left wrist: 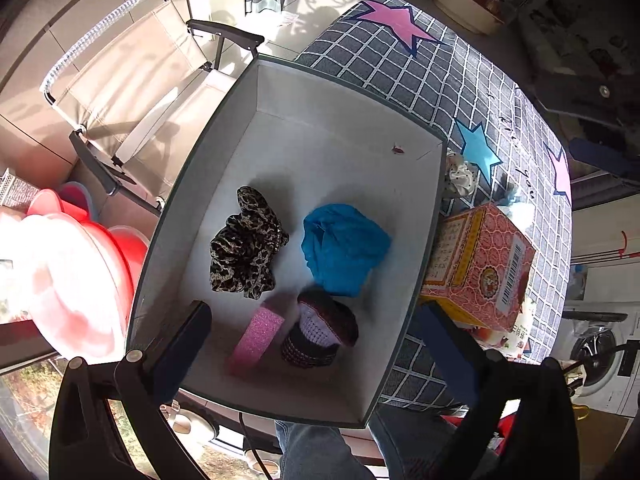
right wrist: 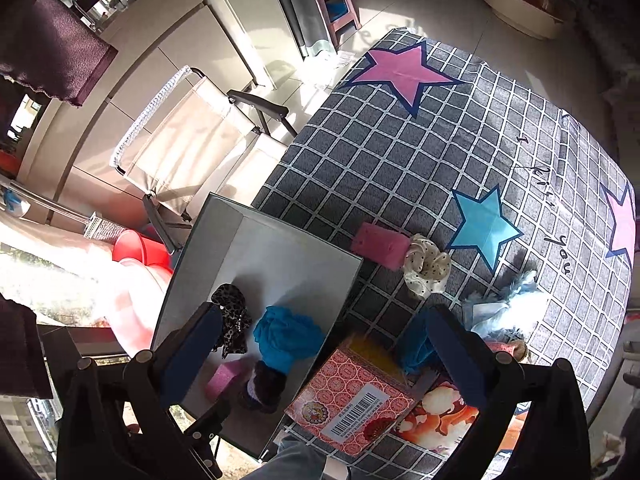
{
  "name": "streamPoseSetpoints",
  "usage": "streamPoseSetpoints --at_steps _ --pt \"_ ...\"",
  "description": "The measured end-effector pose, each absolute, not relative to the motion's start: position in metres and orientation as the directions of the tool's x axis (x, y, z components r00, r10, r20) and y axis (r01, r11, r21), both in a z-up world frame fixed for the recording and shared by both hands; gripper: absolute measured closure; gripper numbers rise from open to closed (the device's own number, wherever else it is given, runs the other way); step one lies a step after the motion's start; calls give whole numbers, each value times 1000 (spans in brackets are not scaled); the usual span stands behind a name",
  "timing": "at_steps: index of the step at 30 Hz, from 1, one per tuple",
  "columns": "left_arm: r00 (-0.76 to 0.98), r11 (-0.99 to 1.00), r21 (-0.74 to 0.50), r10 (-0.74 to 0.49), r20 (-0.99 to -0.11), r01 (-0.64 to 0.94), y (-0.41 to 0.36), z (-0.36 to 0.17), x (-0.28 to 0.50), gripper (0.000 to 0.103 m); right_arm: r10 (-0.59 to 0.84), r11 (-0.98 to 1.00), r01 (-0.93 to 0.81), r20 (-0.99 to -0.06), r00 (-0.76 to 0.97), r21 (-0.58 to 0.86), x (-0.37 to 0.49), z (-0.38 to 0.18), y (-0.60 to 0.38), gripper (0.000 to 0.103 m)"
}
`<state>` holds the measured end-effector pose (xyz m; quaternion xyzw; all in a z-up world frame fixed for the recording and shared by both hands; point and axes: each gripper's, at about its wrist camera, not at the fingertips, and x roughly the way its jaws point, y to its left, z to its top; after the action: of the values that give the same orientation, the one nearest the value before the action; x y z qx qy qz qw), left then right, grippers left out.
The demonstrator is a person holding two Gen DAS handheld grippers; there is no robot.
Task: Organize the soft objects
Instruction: 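Move both tools back toward the pile of soft items on the bed, then grasp the light blue fluffy duster with the right tool while the left tool approaches the scrunchie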
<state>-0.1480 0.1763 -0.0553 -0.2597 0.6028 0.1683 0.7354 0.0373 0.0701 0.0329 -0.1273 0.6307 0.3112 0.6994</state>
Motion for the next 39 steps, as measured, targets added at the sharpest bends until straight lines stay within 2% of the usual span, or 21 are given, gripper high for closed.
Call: streamPoseSetpoints --at_steps 4,15,22,27,30,39 --pt "215 820 -203 -100 -972 -536 166 -50 -136 0 274 837 -495 -962 8 234 59 24 21 0" --pt "202 868 -173 -87 -976 -465 133 -36 -96 0 113 987 -111 -992 -62 119 99 -56 -168 0" --pt "199 873 -182 -100 -975 -452 111 -33 -63 0 116 982 -136 -985 -125 133 109 -102 -176 0" --pt "186 860 -187 -110 -976 -474 106 -37 -45 0 111 953 -268 -985 -134 144 124 -129 -144 0" --pt "177 858 -168 -91 -980 -486 105 -38 -35 0 98 934 -330 -987 -129 136 130 -146 -121 0" --pt "151 850 -147 -81 -985 -506 92 -43 3 0 25 944 -328 -999 -30 34 142 -178 -97 0"
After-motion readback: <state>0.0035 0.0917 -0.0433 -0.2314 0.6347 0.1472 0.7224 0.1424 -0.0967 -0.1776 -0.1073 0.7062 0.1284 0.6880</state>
